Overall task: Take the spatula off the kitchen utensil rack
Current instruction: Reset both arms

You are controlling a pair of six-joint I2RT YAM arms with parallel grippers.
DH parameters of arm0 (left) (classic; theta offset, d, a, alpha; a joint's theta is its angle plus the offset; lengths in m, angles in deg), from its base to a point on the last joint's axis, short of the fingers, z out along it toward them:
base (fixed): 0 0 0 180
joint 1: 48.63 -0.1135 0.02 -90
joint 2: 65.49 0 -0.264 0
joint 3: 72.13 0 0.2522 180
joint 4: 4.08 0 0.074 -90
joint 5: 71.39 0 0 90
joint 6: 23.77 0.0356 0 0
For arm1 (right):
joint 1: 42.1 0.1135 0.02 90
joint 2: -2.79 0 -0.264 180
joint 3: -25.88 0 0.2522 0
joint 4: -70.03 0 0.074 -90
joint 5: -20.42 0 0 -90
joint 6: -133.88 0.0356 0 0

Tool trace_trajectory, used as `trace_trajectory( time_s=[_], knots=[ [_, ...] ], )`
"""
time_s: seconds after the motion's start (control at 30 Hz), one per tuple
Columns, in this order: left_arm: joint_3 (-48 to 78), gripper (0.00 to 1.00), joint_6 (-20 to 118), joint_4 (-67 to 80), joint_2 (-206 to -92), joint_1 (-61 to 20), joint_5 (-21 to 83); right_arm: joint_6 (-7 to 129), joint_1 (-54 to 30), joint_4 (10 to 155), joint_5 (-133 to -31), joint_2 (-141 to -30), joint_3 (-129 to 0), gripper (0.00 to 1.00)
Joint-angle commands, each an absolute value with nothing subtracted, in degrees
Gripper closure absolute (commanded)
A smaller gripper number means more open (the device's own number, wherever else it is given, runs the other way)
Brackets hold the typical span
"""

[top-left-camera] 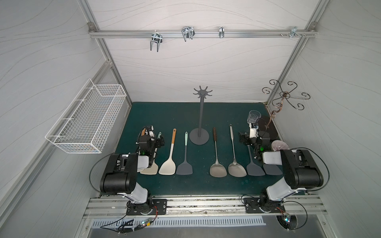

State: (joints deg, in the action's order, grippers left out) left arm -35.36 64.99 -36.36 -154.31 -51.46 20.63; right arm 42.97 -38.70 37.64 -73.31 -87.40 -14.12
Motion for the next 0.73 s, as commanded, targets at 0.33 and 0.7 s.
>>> trace_trajectory(
  time_s=[0.33,0.7],
  knots=[
    [-34.46,0.0,65.87,-38.22,-154.17,-51.09,19.93,43.09,-38.63,38.26,-73.85,-87.78,-13.73,0.01],
    [-34.46,0.0,65.81,-38.22,-154.17,-51.09,19.93,42.73,-38.29,38.12,-73.46,-87.85,-13.81,0.01]
  ],
)
